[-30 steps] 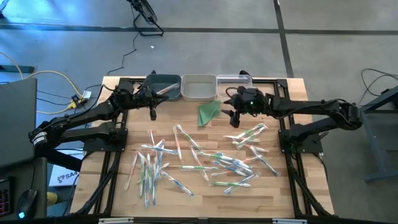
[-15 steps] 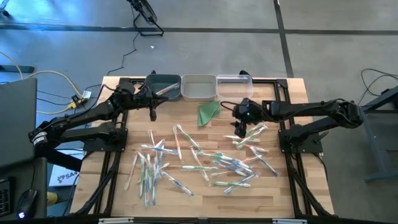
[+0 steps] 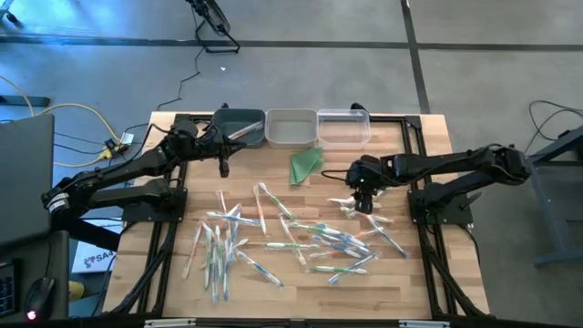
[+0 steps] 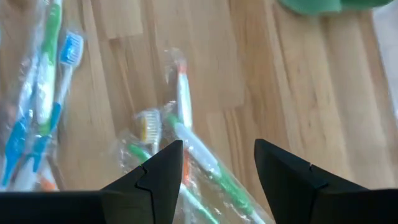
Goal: Pick & Place Toothbrushes
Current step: Put the green toothbrush into the transparent bin
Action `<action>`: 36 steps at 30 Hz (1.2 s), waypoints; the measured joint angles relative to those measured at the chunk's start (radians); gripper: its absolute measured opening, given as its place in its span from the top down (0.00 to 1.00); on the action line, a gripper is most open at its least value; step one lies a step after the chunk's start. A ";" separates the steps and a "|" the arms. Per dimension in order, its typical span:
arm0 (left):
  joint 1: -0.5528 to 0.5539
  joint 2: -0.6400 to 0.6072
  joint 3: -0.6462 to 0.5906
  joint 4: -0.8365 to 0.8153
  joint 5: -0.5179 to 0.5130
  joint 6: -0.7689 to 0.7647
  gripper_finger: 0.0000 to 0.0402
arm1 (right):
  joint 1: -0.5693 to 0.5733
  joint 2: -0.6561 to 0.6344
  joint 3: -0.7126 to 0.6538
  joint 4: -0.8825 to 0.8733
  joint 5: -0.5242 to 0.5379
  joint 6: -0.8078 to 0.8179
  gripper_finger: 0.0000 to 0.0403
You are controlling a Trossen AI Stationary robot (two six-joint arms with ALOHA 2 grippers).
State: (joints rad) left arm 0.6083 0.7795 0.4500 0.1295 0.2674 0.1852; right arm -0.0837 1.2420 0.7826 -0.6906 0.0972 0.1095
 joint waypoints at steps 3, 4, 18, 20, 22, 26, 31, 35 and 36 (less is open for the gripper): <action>0.000 0.000 0.000 0.000 0.000 0.000 1.00 | -0.003 0.024 0.000 -0.009 0.008 -0.024 0.52; 0.000 0.000 0.000 0.000 0.000 0.000 1.00 | -0.005 0.036 0.000 -0.014 0.009 -0.030 0.52; 0.000 0.000 0.000 -0.001 0.001 0.000 1.00 | -0.008 0.234 0.000 -0.040 0.009 -0.088 0.52; 0.000 0.000 0.000 -0.001 0.001 0.000 1.00 | -0.008 0.246 0.000 -0.041 0.009 -0.088 0.52; 0.000 0.000 0.000 -0.001 0.001 0.000 1.00 | -0.008 0.257 0.000 -0.042 0.009 -0.094 0.52; 0.000 0.000 0.000 -0.001 0.001 0.000 1.00 | -0.008 0.279 0.000 -0.040 0.009 -0.114 0.52; 0.000 0.000 -0.001 -0.002 0.001 -0.006 1.00 | -0.008 0.320 0.000 -0.034 0.009 -0.133 0.53; 0.000 0.000 -0.001 -0.008 0.004 -0.013 1.00 | -0.008 0.335 0.000 -0.027 0.009 -0.133 0.62; 0.000 0.000 -0.001 -0.008 0.004 -0.013 1.00 | -0.008 0.335 0.000 -0.027 0.009 -0.133 0.66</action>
State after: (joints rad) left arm 0.6083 0.7795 0.4492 0.1219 0.2710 0.1720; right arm -0.0914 1.5772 0.7826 -0.7174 0.1064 -0.0238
